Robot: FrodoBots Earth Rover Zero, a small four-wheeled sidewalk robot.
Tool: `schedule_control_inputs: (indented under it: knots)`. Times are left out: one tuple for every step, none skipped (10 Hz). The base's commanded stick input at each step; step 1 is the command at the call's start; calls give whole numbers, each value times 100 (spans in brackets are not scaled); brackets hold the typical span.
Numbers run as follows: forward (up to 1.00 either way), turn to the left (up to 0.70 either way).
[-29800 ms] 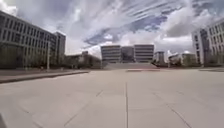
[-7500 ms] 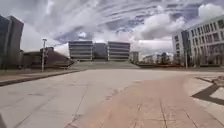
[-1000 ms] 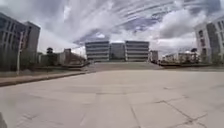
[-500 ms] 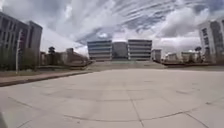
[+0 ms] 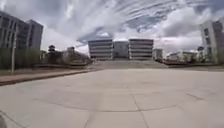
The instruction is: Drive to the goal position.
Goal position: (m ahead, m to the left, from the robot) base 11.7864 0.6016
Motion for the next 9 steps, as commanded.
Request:
schedule_control_inputs:
  knots:
    - [100,-29]
    - [100,5]
    - [100,0]
    - [100,0]
    - [100,0]
    - [100,8]
    - [100,0]
    - [100,0]
    - [100,0]
